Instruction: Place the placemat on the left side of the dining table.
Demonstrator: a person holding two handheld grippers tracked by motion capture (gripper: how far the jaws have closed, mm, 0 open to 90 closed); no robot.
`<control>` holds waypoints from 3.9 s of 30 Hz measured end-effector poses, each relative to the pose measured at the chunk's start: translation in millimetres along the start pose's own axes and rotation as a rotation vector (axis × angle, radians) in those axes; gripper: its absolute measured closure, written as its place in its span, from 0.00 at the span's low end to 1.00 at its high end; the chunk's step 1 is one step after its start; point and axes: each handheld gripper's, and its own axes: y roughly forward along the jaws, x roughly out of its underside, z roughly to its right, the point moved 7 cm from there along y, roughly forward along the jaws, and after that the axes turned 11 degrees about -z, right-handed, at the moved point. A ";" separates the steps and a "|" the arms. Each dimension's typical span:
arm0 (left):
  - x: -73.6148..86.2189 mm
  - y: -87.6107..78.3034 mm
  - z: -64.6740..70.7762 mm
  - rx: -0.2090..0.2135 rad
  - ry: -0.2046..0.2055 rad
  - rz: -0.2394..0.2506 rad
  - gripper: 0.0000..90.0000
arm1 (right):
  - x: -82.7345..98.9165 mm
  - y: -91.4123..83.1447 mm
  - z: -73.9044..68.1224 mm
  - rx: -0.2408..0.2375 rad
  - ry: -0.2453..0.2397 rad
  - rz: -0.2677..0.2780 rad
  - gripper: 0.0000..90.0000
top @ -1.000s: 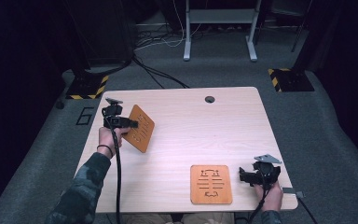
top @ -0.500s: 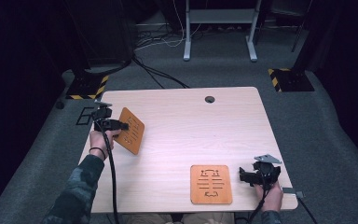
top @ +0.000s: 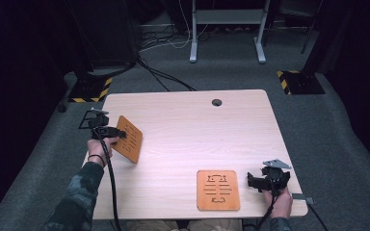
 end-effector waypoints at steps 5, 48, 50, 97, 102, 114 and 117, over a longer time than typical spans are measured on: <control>2.2 4.1 -7.9 0.000 -0.023 -0.009 0.95 | 0.0 0.0 0.0 0.000 0.000 0.000 0.00; 9.4 18.2 -39.7 -0.138 0.009 -0.063 0.61 | 0.0 0.0 0.0 0.000 0.000 0.000 0.00; 9.6 18.7 -40.9 -0.160 0.016 -0.066 0.58 | 0.0 0.0 0.0 0.000 0.000 0.000 0.00; 10.5 27.7 -52.1 -0.180 0.039 -0.107 0.47 | 0.0 0.0 0.0 0.001 0.001 0.000 0.00; 11.5 29.9 -55.8 -0.177 0.030 -0.118 0.45 | 0.0 0.0 0.0 0.001 0.001 0.000 0.00; 13.8 33.6 -59.9 -0.167 0.016 -0.113 0.43 | 0.0 0.0 0.0 0.001 0.001 0.000 0.00; 14.1 34.7 -62.1 -0.160 0.017 -0.114 0.43 | 0.0 0.0 0.0 0.001 0.001 0.000 0.00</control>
